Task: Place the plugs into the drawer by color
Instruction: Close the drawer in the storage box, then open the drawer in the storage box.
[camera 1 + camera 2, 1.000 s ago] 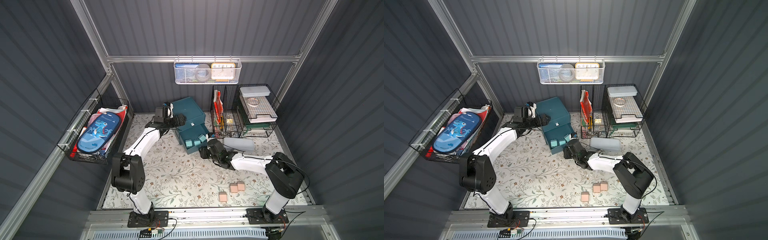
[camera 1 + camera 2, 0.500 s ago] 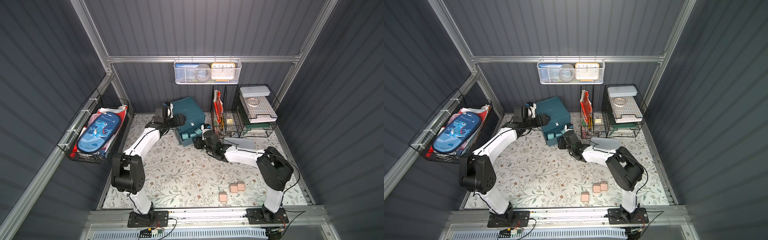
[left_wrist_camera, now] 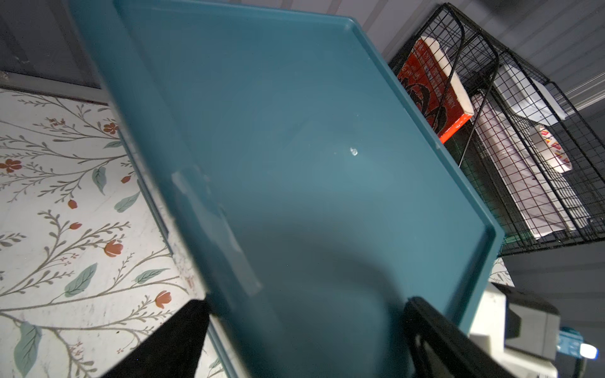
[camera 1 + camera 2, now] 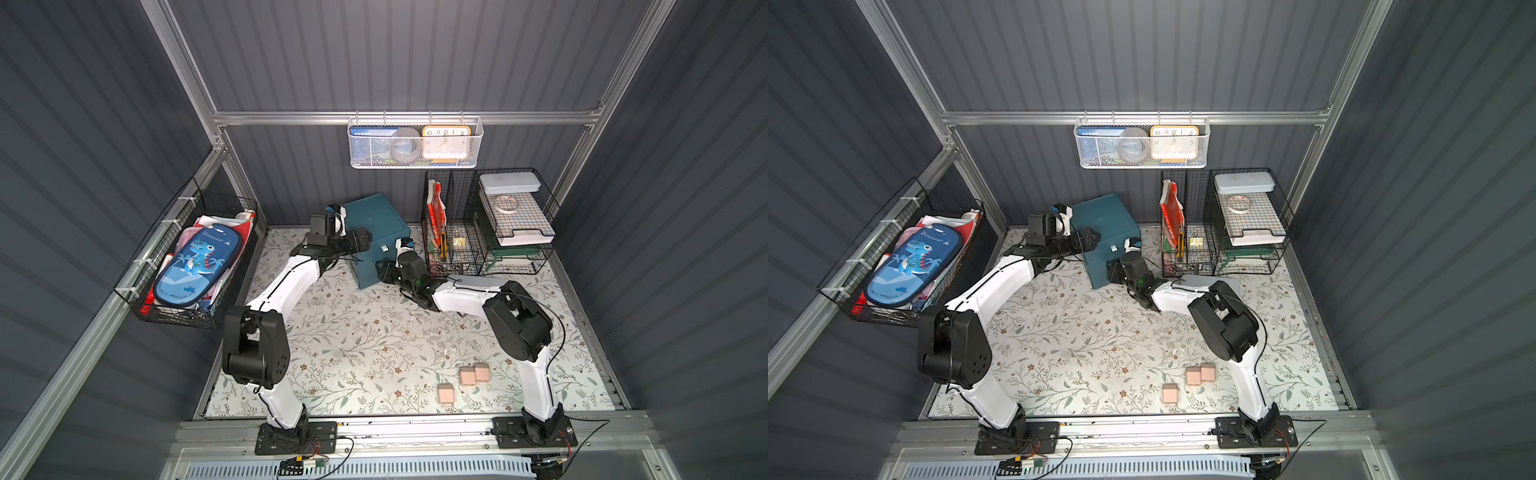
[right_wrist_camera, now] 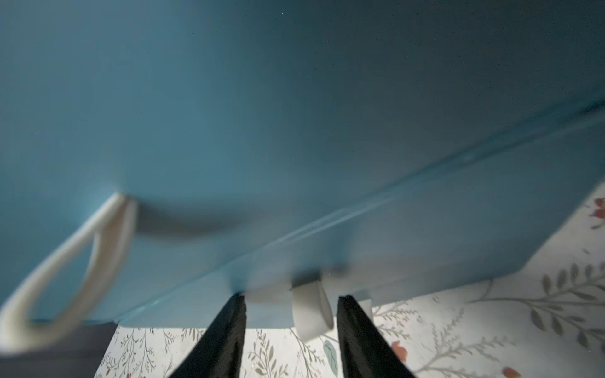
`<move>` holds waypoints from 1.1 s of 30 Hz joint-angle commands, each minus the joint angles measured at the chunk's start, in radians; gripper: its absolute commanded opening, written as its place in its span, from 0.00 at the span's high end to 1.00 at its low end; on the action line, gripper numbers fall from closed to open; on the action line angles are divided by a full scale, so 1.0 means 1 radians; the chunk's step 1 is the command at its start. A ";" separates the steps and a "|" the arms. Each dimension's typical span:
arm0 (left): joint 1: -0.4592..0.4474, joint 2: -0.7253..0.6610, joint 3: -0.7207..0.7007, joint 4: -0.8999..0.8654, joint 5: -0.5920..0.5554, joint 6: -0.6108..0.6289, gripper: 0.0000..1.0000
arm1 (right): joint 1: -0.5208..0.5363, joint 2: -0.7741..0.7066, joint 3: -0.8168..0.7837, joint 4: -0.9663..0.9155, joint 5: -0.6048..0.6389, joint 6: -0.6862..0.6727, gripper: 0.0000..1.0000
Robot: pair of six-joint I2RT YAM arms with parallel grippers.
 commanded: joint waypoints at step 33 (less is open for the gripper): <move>-0.018 0.068 -0.052 -0.168 -0.009 0.055 0.03 | -0.068 0.119 -0.188 0.386 -0.202 0.450 0.62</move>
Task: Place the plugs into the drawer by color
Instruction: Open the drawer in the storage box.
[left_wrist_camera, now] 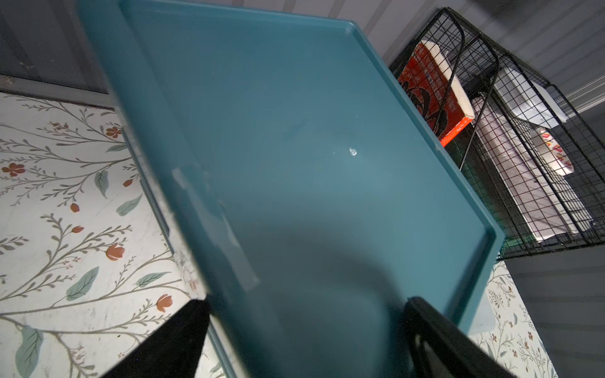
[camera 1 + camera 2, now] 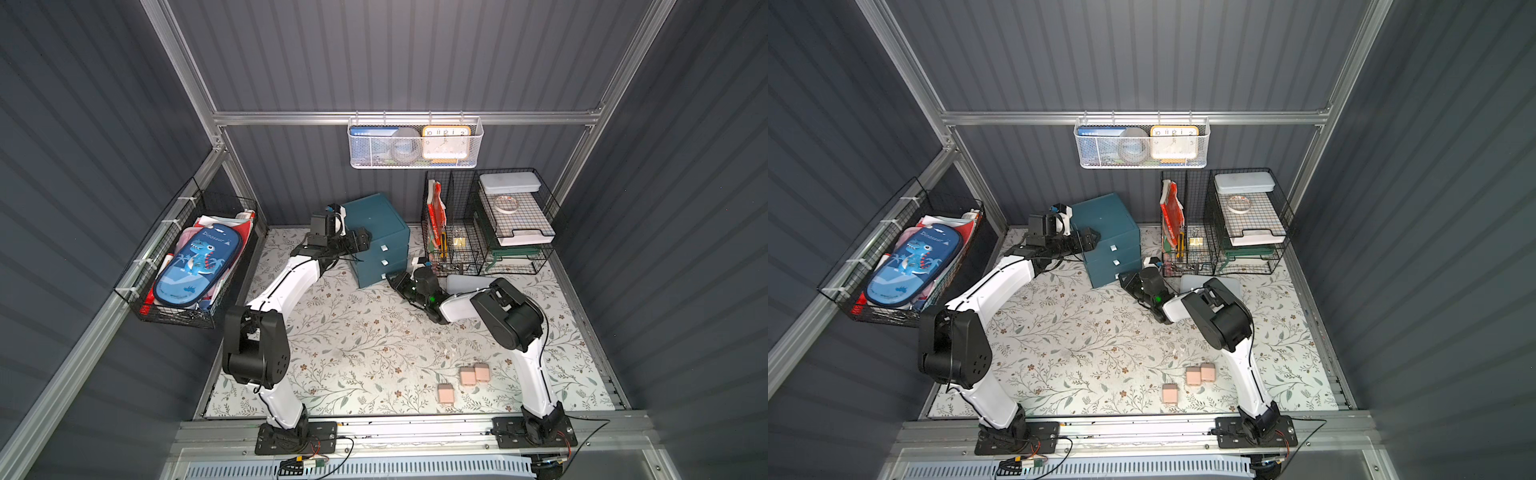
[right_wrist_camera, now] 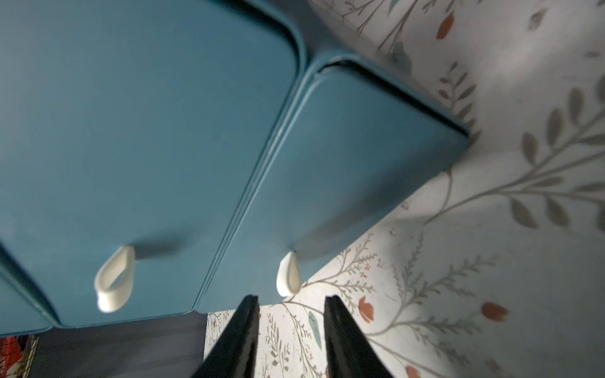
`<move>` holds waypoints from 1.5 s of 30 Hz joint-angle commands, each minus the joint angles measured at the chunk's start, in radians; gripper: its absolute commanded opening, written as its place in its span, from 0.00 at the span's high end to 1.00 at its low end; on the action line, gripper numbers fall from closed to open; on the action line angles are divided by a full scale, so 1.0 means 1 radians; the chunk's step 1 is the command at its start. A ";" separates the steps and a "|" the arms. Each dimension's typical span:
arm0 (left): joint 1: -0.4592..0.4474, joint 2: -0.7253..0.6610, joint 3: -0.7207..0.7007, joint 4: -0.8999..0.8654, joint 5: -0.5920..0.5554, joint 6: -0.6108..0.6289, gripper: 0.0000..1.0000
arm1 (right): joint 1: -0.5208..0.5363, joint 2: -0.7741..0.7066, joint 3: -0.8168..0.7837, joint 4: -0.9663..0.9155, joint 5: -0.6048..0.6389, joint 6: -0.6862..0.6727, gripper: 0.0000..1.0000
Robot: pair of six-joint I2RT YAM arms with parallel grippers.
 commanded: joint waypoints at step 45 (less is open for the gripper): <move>-0.018 0.060 -0.055 -0.171 -0.002 0.051 0.03 | 0.002 0.097 0.086 0.024 -0.040 0.021 0.76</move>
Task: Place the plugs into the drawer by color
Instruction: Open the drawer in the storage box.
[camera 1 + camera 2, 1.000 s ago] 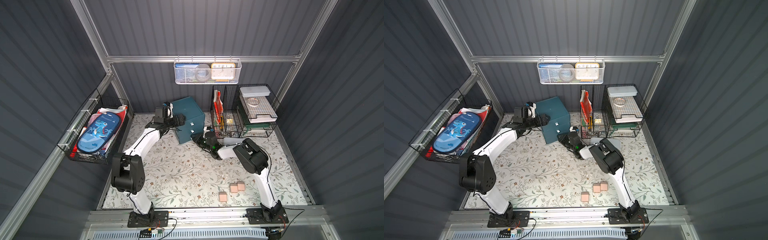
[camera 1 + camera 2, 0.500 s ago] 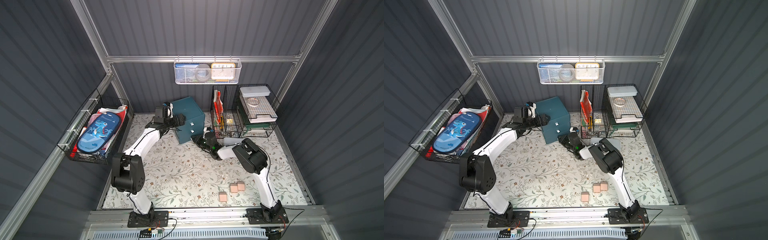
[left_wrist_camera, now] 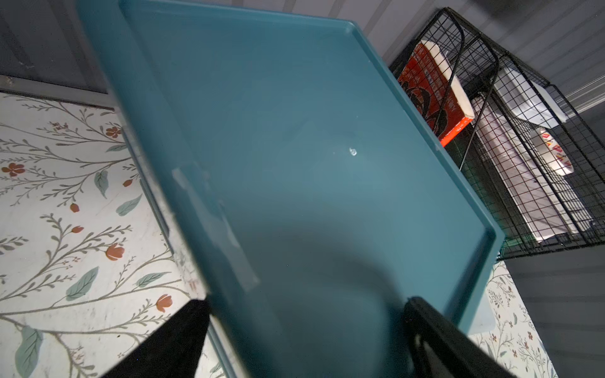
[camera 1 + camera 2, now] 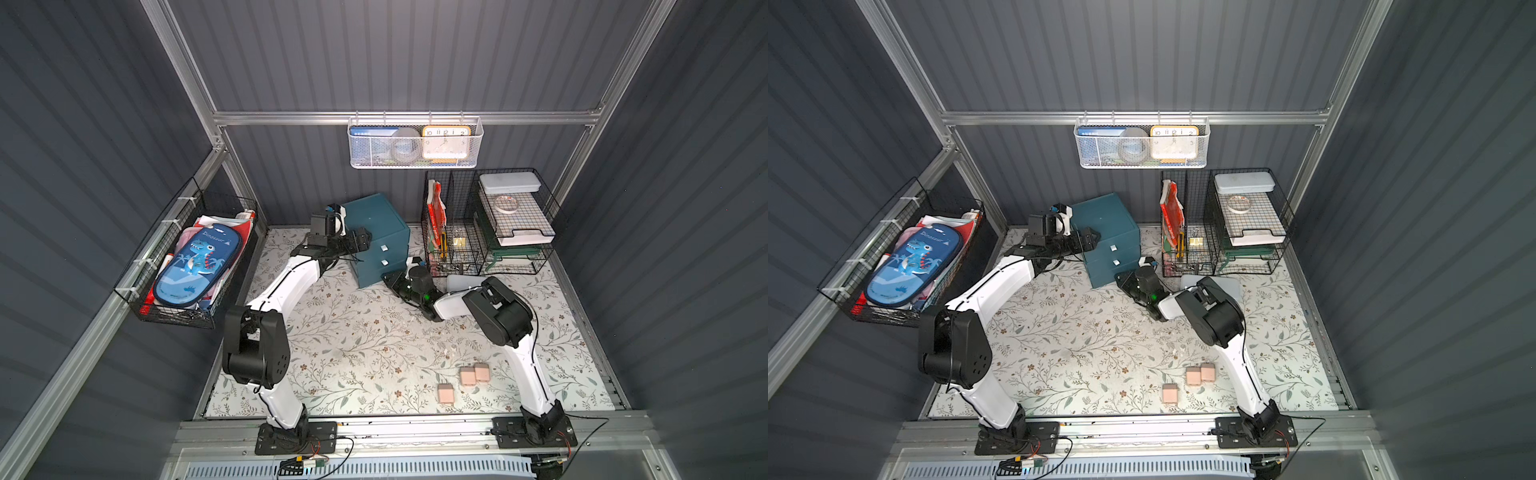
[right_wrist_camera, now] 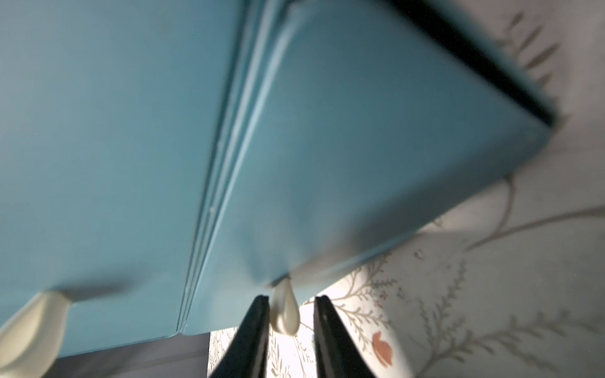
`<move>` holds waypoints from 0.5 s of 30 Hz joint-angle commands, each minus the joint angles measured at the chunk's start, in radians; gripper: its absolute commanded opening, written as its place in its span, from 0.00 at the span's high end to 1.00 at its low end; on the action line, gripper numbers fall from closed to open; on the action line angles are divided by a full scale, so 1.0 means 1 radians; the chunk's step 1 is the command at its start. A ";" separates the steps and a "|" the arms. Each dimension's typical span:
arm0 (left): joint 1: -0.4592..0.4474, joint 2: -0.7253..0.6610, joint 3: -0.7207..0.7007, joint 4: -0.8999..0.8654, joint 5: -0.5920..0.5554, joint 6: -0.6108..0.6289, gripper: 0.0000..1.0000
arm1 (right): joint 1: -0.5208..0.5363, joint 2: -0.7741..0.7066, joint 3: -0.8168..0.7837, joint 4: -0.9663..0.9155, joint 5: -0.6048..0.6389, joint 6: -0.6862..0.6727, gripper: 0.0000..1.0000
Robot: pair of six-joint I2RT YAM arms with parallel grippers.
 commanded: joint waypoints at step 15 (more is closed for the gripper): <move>-0.018 0.071 -0.051 -0.176 -0.008 0.051 0.03 | -0.007 -0.132 -0.168 0.000 -0.029 -0.074 1.00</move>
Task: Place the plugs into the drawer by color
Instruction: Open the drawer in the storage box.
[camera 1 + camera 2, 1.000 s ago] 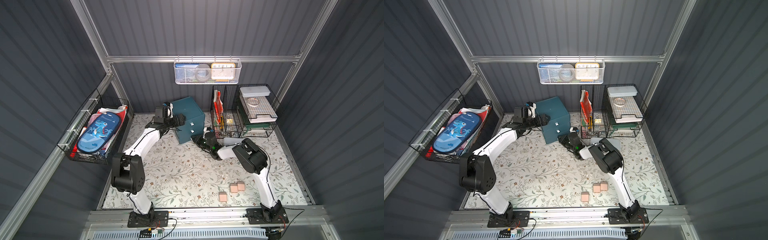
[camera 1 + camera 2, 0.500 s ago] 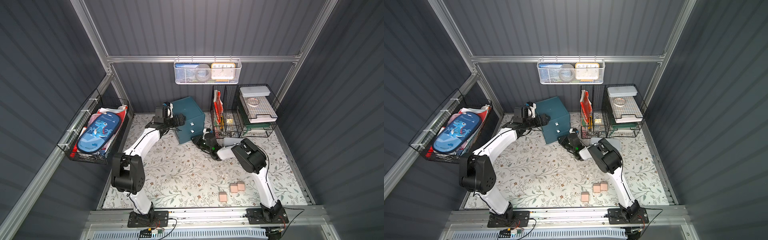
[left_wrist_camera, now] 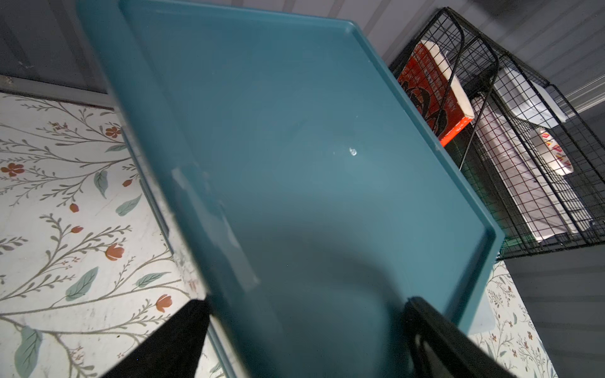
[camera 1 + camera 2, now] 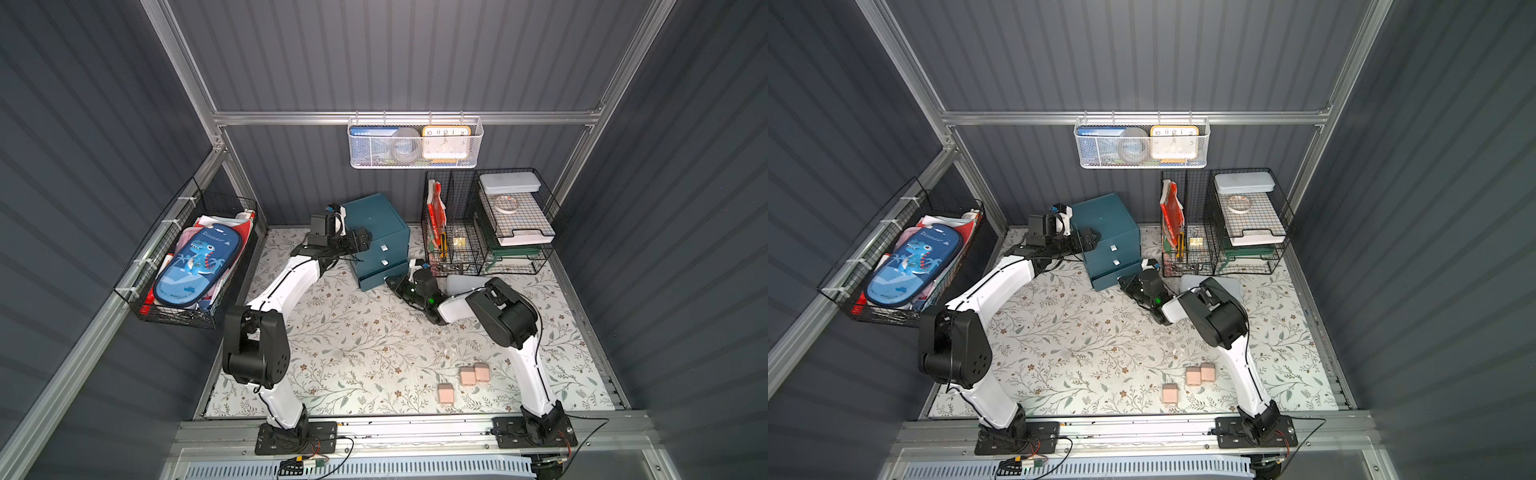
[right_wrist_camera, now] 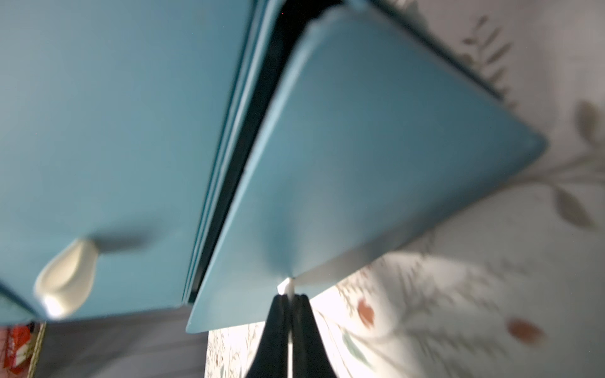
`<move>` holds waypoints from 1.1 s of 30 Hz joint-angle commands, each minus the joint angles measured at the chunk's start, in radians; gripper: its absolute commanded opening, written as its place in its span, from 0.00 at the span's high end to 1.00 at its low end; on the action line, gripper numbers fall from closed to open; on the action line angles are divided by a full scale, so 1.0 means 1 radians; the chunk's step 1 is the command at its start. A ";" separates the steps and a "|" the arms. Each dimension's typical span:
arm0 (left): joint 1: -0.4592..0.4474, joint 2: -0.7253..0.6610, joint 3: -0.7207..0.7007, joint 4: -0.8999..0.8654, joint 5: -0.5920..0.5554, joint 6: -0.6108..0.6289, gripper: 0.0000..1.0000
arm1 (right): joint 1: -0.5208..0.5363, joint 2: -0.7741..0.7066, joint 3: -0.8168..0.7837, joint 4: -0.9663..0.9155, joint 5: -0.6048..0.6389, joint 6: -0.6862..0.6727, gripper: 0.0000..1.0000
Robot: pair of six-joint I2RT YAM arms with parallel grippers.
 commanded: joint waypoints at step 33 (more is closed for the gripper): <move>-0.018 0.077 -0.052 -0.155 -0.010 0.041 0.03 | 0.045 -0.349 -0.303 -0.307 -0.027 -0.212 1.00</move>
